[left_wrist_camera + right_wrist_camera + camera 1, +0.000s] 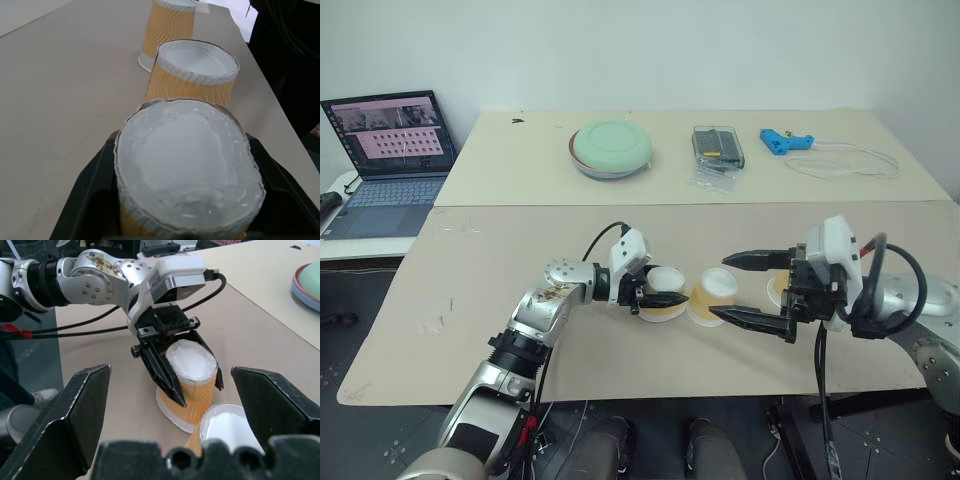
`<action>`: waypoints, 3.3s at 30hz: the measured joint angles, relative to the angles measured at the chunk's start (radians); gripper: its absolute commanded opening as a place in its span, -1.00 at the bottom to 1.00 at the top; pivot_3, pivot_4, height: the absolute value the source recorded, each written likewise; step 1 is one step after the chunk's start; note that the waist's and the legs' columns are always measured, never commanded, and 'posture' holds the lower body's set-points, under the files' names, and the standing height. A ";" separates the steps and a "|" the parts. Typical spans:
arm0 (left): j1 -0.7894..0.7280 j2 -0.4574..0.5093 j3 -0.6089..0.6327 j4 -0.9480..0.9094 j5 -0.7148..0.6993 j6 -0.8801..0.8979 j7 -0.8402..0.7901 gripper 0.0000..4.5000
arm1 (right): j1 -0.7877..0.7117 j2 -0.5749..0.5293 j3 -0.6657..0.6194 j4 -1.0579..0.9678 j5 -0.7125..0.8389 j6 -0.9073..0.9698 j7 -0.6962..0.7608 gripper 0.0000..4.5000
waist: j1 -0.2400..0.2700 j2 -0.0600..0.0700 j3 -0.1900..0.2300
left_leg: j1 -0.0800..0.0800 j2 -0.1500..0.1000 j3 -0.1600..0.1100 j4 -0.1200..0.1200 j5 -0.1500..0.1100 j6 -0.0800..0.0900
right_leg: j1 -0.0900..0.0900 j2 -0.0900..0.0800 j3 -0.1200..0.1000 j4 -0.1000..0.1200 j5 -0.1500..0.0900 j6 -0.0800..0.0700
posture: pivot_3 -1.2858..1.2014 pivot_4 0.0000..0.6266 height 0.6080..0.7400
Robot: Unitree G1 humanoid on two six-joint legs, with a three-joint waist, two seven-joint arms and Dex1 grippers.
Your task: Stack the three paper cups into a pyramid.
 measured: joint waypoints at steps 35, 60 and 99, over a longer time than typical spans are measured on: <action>0.001 0.245 0.129 -0.363 -0.189 0.271 -0.060 0.99 | 0.007 -0.009 -0.039 0.017 0.000 0.000 0.019 1.00 | -0.005 0.000 0.001 | -0.005 0.000 0.000 0.000 0.000 0.000 | -0.006 0.002 0.000 0.001 0.000 -0.001 | 0.03 -0.52 0.89; 0.033 0.483 0.238 -0.533 -0.410 0.436 -0.119 0.99 | 0.435 0.056 -0.350 0.233 -0.293 -0.102 -0.070 1.00 | -0.035 0.001 0.000 | -0.001 0.001 0.001 -0.001 0.000 0.000 | -0.003 -0.002 0.002 0.001 0.000 0.000 | 0.03 -0.52 0.89; 0.038 0.504 0.251 -0.569 -0.424 0.436 -0.030 1.00 | -0.028 0.200 -0.082 0.512 -0.396 -0.138 -0.282 0.82 | -0.030 0.002 0.001 | -0.001 0.001 0.001 -0.001 0.001 -0.002 | -0.004 0.004 0.003 0.002 0.002 -0.004 | 0.03 -0.52 0.89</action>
